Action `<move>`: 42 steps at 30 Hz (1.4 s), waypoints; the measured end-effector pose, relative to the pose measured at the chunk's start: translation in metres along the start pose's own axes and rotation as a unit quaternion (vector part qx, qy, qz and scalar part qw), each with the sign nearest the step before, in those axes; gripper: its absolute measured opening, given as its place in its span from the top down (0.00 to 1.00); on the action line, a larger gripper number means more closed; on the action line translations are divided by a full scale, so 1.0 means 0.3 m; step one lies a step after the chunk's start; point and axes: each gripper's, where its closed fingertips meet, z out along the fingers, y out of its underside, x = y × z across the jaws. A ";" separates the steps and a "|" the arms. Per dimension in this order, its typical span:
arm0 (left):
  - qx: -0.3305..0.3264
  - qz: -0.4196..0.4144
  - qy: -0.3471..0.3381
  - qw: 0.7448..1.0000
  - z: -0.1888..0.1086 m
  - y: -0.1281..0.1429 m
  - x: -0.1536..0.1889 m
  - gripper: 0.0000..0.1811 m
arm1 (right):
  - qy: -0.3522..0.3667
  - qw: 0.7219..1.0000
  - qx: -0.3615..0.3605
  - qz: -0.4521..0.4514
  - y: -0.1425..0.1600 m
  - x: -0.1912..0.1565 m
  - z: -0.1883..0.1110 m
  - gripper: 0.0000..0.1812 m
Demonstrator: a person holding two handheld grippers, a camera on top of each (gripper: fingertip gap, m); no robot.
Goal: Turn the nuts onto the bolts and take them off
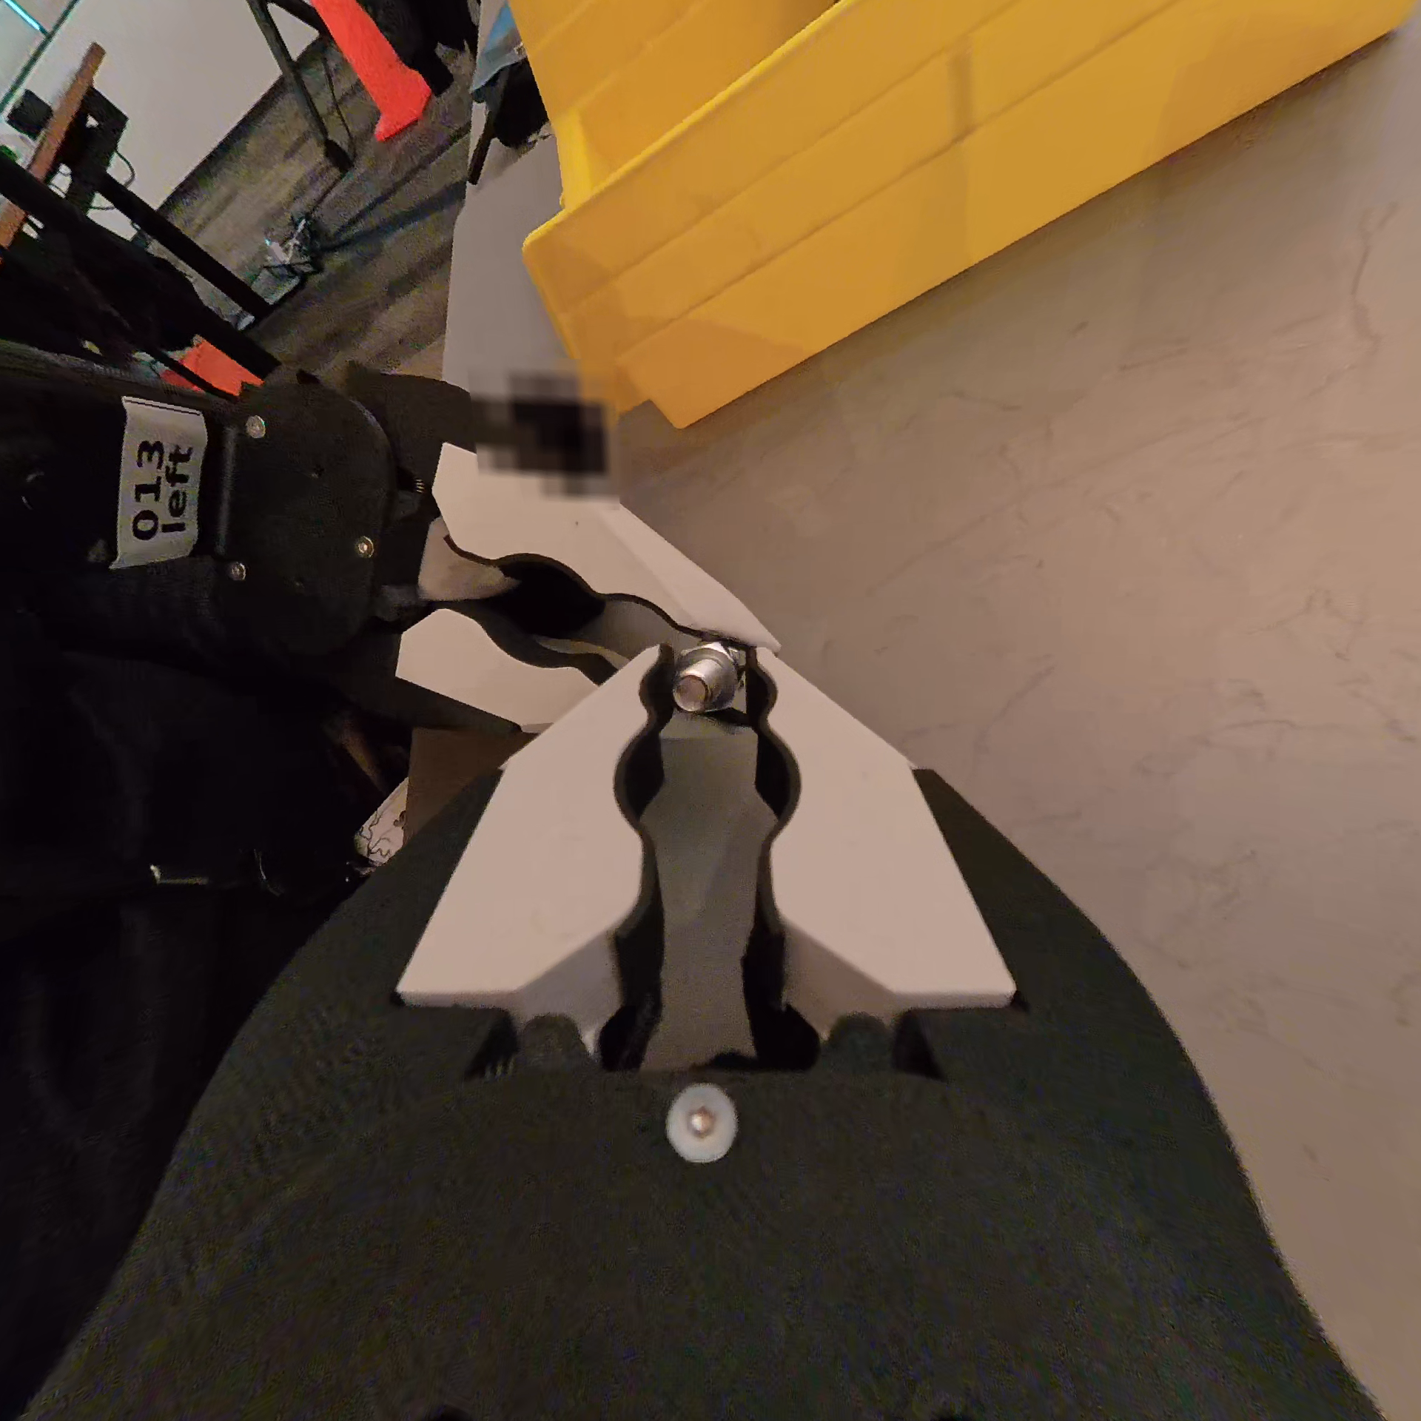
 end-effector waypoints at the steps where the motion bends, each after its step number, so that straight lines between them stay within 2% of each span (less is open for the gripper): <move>1: 0.000 -0.001 -0.001 1.000 0.000 0.000 -0.001 0.91 | -0.002 1.000 0.003 0.002 0.000 0.000 -0.001 0.91; 12: -0.015 0.018 -0.014 1.000 0.010 0.012 -0.002 0.91 | -0.004 1.000 0.002 0.012 0.023 0.009 0.012 0.91; 16: -0.005 0.014 -0.014 1.000 0.008 0.004 -0.005 0.91 | -0.031 0.999 0.022 0.023 0.016 0.008 0.007 0.91; 23: 0.021 -0.051 -0.008 0.998 -0.008 -0.004 -0.049 0.87 | -0.132 0.982 0.107 0.084 -0.035 -0.003 -0.054 0.91; 26: 0.023 -0.064 -0.004 0.998 -0.009 -0.003 -0.056 0.87 | -0.137 0.980 0.121 0.074 -0.053 -0.020 -0.081 0.91; 29: 0.018 -0.057 -0.002 0.998 -0.005 0.000 -0.050 0.88 | -0.109 0.986 0.120 0.039 -0.081 -0.053 -0.124 0.91; 32: 0.017 -0.054 -0.002 0.998 -0.005 0.001 -0.048 0.88 | -0.066 0.990 0.122 0.002 -0.121 -0.098 -0.207 0.91; 35: 0.016 -0.055 -0.001 0.998 -0.005 0.002 -0.048 0.88 | -0.025 0.990 0.137 -0.027 -0.170 -0.152 -0.347 0.91; 39: 0.013 -0.052 -0.001 0.999 -0.004 0.005 -0.045 0.89 | 0.069 0.979 0.180 -0.064 -0.220 -0.182 -0.617 0.91; 42: 0.010 -0.051 -0.002 0.999 -0.003 0.007 -0.045 0.89 | 0.190 0.959 0.200 -0.060 -0.189 -0.114 -0.865 0.91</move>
